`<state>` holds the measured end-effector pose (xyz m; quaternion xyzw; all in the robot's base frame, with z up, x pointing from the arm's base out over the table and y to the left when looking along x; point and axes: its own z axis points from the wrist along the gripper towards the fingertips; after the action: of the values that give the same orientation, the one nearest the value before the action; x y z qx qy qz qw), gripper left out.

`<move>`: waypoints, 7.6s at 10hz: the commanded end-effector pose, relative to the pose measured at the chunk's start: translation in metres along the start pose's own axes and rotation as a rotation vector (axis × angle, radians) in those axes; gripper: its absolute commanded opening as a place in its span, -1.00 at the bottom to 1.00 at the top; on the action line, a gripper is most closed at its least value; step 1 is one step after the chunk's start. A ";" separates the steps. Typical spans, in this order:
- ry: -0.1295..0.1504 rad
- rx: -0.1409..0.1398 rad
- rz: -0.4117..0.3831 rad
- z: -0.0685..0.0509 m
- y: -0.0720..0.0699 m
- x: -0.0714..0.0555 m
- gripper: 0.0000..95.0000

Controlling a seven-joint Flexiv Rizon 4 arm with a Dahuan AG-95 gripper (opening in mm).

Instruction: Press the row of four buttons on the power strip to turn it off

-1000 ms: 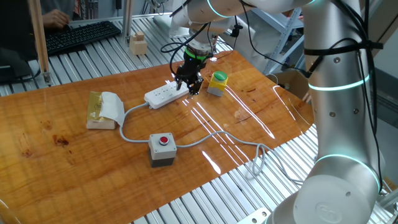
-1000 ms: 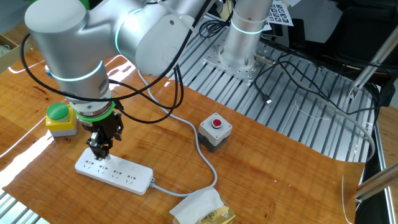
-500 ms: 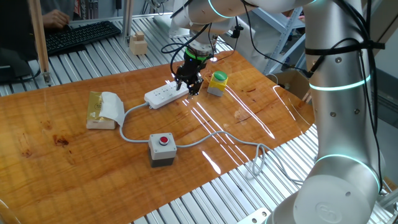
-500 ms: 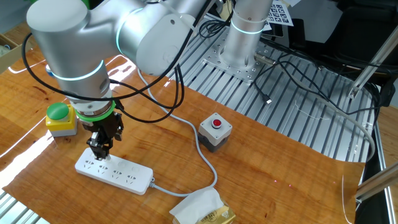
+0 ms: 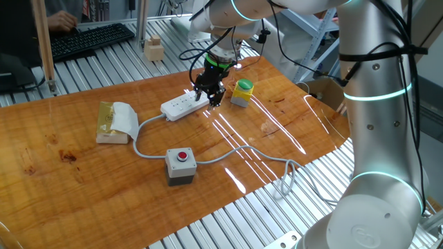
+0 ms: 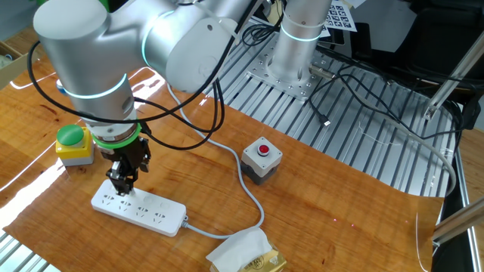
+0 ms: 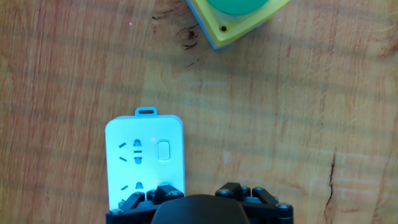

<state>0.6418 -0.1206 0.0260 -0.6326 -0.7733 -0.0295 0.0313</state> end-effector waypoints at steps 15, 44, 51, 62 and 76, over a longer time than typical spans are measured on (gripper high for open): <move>-0.019 0.058 -0.031 -0.017 -0.006 -0.010 0.20; 0.009 0.059 0.081 -0.012 0.006 -0.035 0.20; -0.017 0.072 0.024 -0.019 -0.001 -0.037 0.20; -0.013 0.065 0.017 -0.013 -0.005 -0.045 0.20; 0.002 0.047 0.001 -0.010 -0.003 -0.042 0.20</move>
<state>0.6471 -0.1618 0.0318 -0.6315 -0.7739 -0.0126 0.0472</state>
